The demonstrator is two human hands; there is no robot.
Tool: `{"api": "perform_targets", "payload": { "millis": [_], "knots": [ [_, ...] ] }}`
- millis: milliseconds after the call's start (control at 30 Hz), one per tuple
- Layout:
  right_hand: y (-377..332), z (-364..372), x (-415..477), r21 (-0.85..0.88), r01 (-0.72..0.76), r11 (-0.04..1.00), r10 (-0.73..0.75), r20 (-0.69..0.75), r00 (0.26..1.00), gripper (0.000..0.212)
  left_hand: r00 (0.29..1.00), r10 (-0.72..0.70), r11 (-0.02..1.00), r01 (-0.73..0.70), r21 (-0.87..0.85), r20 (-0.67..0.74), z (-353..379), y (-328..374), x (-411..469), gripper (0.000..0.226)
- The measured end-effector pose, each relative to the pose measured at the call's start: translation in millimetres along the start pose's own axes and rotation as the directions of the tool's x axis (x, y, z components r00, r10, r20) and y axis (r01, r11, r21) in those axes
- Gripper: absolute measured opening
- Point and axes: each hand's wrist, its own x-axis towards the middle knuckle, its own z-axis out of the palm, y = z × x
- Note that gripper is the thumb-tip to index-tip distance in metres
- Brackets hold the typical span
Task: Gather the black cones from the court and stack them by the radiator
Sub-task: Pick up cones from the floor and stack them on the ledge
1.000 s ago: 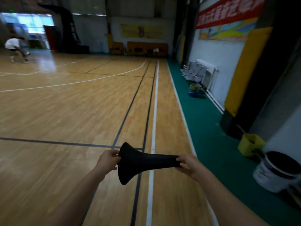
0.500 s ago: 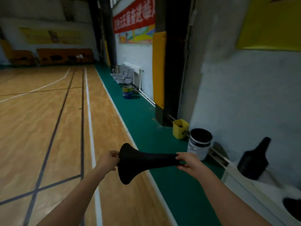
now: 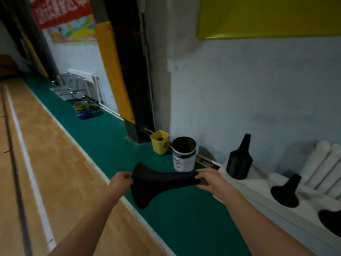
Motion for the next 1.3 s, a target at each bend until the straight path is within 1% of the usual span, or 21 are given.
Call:
{"api": "perform_targets", "payload": {
  "millis": [133,200,333,400,467,567,633,700,733,800,833,900,933,1000,1100,1133,1200,1300],
  "knots": [
    [-30,8,34,0.009,0.024,1.000,-0.024,-0.017,1.000,0.031,0.998,0.024,0.999,-0.025,0.019,0.059,6,16,79,0.023],
    [-43,9,50,0.033,0.041,0.999,-0.039,-0.053,0.998,0.035,0.996,0.047,0.998,-0.050,0.027,0.081,10,29,111,0.024],
    [-65,-6,72,0.078,0.078,0.994,-0.065,-0.154,0.986,0.026,0.978,0.104,0.992,-0.116,0.056,0.179,36,62,164,0.025],
    [-72,-21,84,0.113,0.085,0.990,-0.059,-0.211,0.976,0.025,0.968,0.127,0.984,-0.150,0.095,0.214,57,82,183,0.025],
    [-78,-39,95,0.135,0.088,0.987,-0.050,-0.267,0.963,0.028,0.958,0.157,0.976,-0.187,0.108,0.240,80,101,197,0.023],
    [-89,-77,116,0.185,0.110,0.977,-0.043,-0.331,0.943,0.025,0.935,0.203,0.958,-0.252,0.138,0.291,123,138,216,0.024],
    [-97,-108,130,0.219,0.128,0.967,-0.041,-0.362,0.931,0.026,0.916,0.209,0.953,-0.269,0.140,0.342,159,165,233,0.027],
    [-106,-139,145,0.234,0.131,0.963,-0.028,-0.396,0.918,0.031,0.900,0.205,0.956,-0.268,0.118,0.385,196,189,252,0.026],
    [-111,-155,151,0.240,0.138,0.961,-0.028,-0.409,0.912,0.032,0.892,0.215,0.957,-0.275,0.098,0.399,215,202,260,0.029],
    [-125,-191,165,0.242,0.157,0.958,-0.038,-0.432,0.901,0.030,0.867,0.227,0.954,-0.289,0.077,0.443,254,227,276,0.045],
    [-132,-210,173,0.238,0.167,0.957,-0.045,-0.446,0.894,0.027,0.853,0.217,0.954,-0.288,0.080,0.474,272,242,281,0.048],
    [-145,-244,183,0.236,0.183,0.955,-0.050,-0.477,0.878,0.025,0.825,0.185,0.963,-0.262,0.070,0.533,305,270,288,0.036],
    [-153,-262,189,0.244,0.196,0.950,-0.056,-0.485,0.873,0.026,0.824,0.158,0.973,-0.223,0.055,0.544,324,286,292,0.031],
    [-165,-286,197,0.238,0.215,0.947,-0.073,-0.493,0.867,0.027,0.822,0.107,0.988,-0.150,0.032,0.560,355,307,300,0.026],
    [-178,-320,216,0.230,0.216,0.949,-0.067,-0.523,0.850,0.026,0.783,0.086,0.991,-0.133,0.031,0.616,399,332,314,0.015],
    [-183,-331,224,0.237,0.212,0.948,-0.057,-0.529,0.847,0.026,0.780,0.086,0.991,-0.129,0.025,0.619,414,341,321,0.011],
    [-192,-348,242,0.251,0.214,0.944,-0.045,-0.544,0.838,0.026,0.776,0.097,0.989,-0.146,0.027,0.623,438,359,329,0.011],
    [-205,-370,268,0.222,0.204,0.953,-0.042,-0.574,0.818,0.026,0.764,0.123,0.980,-0.196,0.046,0.633,469,388,341,0.010]
  ]
}}
